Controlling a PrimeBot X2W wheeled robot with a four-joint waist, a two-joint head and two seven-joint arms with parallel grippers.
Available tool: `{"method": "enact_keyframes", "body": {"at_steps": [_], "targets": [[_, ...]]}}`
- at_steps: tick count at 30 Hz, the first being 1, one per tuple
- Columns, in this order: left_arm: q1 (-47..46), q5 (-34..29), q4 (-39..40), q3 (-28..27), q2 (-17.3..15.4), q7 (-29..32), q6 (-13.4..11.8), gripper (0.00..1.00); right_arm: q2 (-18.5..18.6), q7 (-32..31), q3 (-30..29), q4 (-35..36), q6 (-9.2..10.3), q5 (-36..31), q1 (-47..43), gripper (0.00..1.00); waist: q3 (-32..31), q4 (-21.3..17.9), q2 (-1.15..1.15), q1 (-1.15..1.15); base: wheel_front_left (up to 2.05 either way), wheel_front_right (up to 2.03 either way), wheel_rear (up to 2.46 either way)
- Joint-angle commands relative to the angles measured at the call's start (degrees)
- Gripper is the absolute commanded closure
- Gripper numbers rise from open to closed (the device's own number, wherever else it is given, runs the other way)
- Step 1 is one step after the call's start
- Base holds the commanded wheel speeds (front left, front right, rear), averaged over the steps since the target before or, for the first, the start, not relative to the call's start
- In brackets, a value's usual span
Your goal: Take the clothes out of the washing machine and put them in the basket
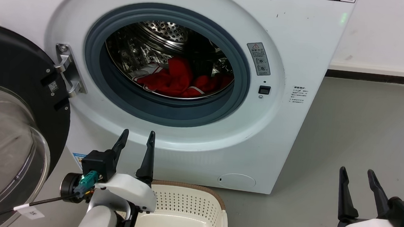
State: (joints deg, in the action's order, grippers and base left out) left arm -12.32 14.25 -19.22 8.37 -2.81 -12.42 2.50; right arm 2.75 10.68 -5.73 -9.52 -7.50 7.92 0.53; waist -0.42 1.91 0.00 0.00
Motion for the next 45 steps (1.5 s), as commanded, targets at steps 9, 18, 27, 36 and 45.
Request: {"method": "enact_keyframes", "body": {"at_steps": [9,18,27,36,45], "targets": [[-1.23,-4.26,-0.41,0.03,-0.11,-1.49,-0.71,0.0,0.22,1.34,-0.17,-0.36,0.02,-4.48,-0.69,0.0,0.14,0.2,0.0,0.0,0.0,0.0,0.0],[-1.44,-7.39,-1.24,0.18,-0.11,-2.43,-1.3,0.0,0.22,2.11,-0.28,-0.75,0.02,-7.26,-0.81,0.0,0.26,0.47,0.0,0.0,0.0,0.0,0.0],[-1.58,-8.46,-1.89,-0.06,-0.11,-2.86,-1.51,0.0,0.21,2.18,-0.55,-1.21,0.02,-7.06,-0.83,0.0,0.42,0.37,0.0,0.0,0.0,0.0,0.0],[-1.67,-8.18,-2.26,-0.57,-0.11,-2.87,-1.78,0.0,0.21,2.24,-0.69,-1.34,0.02,-6.8,-0.72,0.0,0.72,0.07,0.0,0.0,0.0,0.0,0.0],[-1.97,-8.48,-2.15,-0.27,-0.11,-2.87,-2.03,0.0,0.21,2.2,-0.82,-0.91,0.02,-6.6,-0.82,0.0,1.46,0.01,0.0,0.0,0.0,0.0,0.0]]}}
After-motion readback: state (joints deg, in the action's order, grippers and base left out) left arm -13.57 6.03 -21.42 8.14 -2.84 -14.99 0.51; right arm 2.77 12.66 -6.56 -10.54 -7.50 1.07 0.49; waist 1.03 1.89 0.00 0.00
